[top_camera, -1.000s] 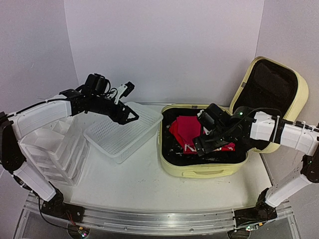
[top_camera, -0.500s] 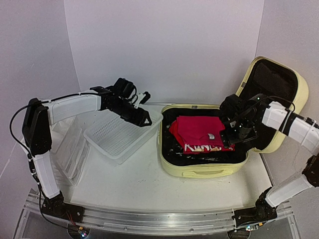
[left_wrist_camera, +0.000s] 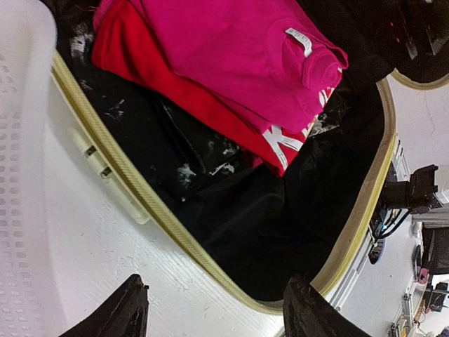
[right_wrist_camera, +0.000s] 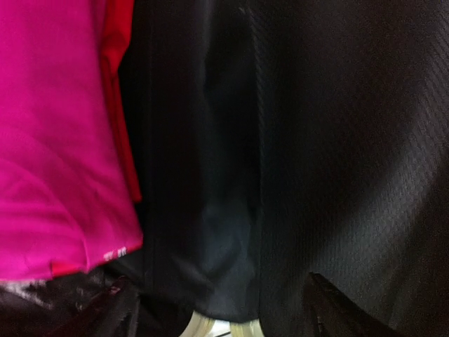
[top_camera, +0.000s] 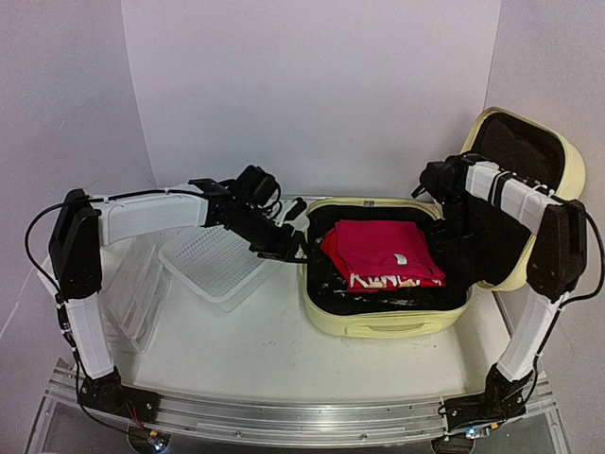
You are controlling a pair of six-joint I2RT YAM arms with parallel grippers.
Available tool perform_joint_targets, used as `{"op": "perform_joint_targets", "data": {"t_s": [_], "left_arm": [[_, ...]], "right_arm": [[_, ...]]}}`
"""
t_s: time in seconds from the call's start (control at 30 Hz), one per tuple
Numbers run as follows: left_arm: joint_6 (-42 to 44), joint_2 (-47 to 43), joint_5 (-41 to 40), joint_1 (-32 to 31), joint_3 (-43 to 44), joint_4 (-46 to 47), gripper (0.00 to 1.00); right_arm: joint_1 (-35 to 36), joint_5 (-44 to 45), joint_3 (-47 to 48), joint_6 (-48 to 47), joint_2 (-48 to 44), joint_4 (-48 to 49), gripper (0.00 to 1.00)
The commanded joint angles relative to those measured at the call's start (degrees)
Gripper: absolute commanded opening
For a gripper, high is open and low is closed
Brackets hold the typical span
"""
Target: Open, take out, and arrange the luggage
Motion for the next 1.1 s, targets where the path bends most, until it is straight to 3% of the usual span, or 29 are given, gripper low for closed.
{"op": "perform_joint_targets", "data": {"t_s": [0.0,0.23,0.4,0.67,0.93,1.07], "left_arm": [[-2.32,2.58,-2.52,-1.33,1.39,2.30,0.65],[-2.73,8.38,-4.22,-2.34,4.65,2.46,0.51],[-3.04,11.99,-3.09,-3.31,7.73,2.50,0.38],[-4.02,18.18,-1.35,-5.13,14.27,2.43,0.26],[-4.86,22.53,0.27,-7.07,19.95,2.42,0.24],[-4.87,23.36,0.19,-7.49,20.99,2.45,0.24]], "right_arm": [[-0.68,2.48,5.82,-4.34,3.83,-0.06,0.75],[-2.47,3.39,3.70,-4.59,7.72,2.73,0.69],[-4.37,5.22,0.05,-4.25,7.03,5.37,0.64],[-8.25,6.49,-4.76,-3.90,5.60,7.70,0.57],[-10.25,8.09,-7.95,-5.08,-0.78,8.63,0.58],[-10.22,3.98,-5.61,-5.03,-6.68,6.32,0.69]]}}
